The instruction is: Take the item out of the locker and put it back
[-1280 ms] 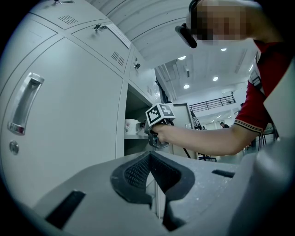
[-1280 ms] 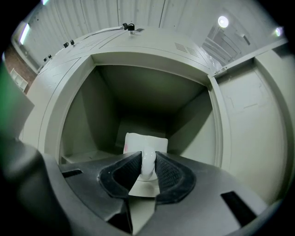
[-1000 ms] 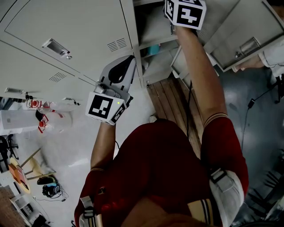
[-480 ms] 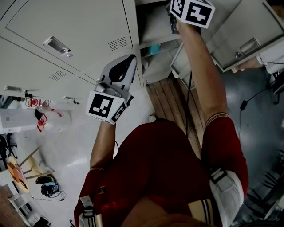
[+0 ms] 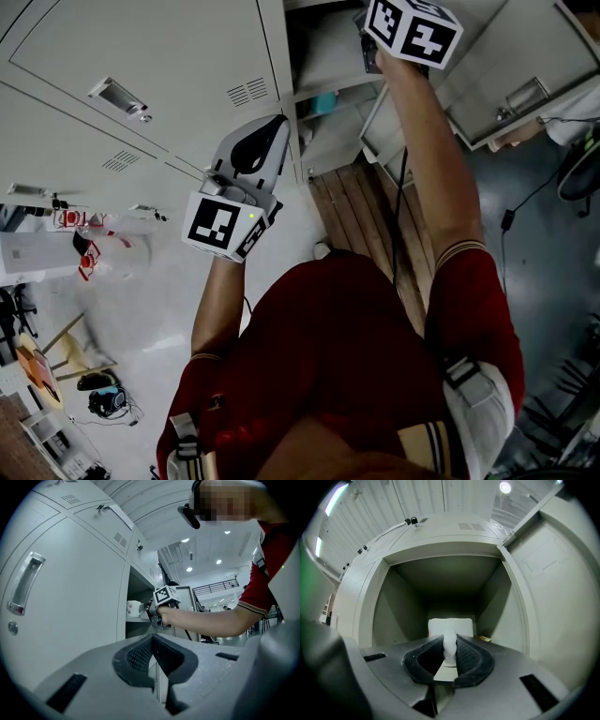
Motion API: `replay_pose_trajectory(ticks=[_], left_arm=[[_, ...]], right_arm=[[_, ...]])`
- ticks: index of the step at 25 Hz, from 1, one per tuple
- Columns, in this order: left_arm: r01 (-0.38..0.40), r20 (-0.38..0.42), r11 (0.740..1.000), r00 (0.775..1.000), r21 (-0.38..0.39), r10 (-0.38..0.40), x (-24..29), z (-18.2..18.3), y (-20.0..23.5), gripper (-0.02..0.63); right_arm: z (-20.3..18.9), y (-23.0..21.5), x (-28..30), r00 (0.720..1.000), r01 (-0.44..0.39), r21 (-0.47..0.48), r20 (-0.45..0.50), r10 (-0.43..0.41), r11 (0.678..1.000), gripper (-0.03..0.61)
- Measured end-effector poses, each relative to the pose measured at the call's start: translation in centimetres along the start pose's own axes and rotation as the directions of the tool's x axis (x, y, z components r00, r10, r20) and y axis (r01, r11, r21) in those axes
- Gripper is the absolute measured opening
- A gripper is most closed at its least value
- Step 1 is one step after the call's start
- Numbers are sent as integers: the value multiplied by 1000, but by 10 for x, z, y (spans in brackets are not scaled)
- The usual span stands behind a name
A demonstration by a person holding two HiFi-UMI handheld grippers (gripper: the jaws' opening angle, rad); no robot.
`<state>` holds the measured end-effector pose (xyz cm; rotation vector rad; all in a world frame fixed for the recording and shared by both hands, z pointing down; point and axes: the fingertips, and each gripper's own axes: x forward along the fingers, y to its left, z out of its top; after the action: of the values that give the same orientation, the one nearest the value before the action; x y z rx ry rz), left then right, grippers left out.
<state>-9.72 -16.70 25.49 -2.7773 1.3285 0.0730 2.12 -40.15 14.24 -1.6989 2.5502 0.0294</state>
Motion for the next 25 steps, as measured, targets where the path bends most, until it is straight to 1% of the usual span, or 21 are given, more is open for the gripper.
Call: replay_pose_trajectory(ticks=[8,17,25], left_arm=[[13,5,1000,1000,-5,-13,1,0,-4,6],[39,16,999,999,-6,-39,-1,2,-17,6],[57,26,998,998,-14,-57,-5,3,-27,5]], right_arm=[[10,5,-19,999,-24,-5,35,24,1000,39],[19,9,-54,997,-37,-21,67,39,999,39],[27,21,-94,991,-86,-13,105,87,996,40]])
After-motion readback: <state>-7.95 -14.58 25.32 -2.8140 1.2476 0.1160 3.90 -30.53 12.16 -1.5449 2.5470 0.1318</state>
